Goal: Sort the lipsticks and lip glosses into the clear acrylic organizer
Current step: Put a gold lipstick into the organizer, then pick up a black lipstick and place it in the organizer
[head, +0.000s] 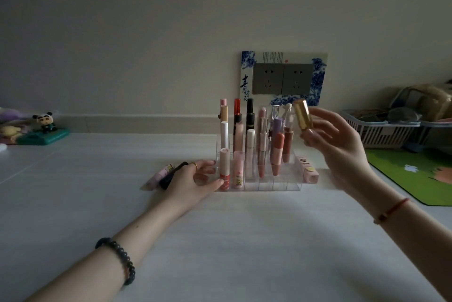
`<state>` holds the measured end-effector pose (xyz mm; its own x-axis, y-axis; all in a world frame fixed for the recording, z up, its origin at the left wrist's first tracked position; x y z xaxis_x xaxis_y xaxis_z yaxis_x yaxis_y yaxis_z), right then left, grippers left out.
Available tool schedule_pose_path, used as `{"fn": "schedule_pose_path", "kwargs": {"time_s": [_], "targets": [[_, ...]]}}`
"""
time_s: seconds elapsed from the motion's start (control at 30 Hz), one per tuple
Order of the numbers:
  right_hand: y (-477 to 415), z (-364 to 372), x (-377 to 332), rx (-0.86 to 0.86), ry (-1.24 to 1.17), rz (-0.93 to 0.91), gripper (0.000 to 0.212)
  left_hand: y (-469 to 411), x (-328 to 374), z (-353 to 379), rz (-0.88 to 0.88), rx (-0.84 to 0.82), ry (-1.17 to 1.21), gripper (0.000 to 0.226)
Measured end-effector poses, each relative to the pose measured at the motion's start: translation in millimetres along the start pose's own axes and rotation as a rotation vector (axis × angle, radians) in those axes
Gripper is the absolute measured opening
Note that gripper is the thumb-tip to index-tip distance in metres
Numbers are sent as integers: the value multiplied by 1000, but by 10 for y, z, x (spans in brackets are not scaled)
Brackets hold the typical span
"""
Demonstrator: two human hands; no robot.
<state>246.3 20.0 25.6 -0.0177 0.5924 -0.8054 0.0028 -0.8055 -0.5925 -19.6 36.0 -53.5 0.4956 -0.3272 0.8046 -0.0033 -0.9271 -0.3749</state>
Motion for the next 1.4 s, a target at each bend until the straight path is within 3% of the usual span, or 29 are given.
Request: {"fn": "schedule_pose_path", "kwargs": {"time_s": [0.1, 0.27, 0.43, 0.67, 1.4], "targets": [[48, -138, 205, 104, -129, 106, 42, -1, -12, 5, 6, 3, 13, 40], [76, -229, 365, 155, -78, 168, 51, -14, -55, 7, 1, 4, 9, 41], [72, -141, 390, 103, 159, 119, 60, -16, -72, 16, 5, 2, 33, 38], [-14, -55, 417, 114, 324, -1, 53, -16, -71, 12, 1, 0, 28, 42], [50, 74, 599, 54, 608, -49, 44, -2, -42, 12, -10, -6, 19, 42]]}}
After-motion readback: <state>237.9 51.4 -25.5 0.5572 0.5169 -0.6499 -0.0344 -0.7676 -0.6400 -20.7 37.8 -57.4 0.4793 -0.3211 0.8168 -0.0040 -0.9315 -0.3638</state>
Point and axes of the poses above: each hand's wrist, its own y-axis away from the middle knuckle, its own z-axis out of the palm, x = y × z, the point moved 4 cm from there along -y, towards the middle knuckle, and after that the axes turned 3 degrees about -y, right-handed, at the moved point
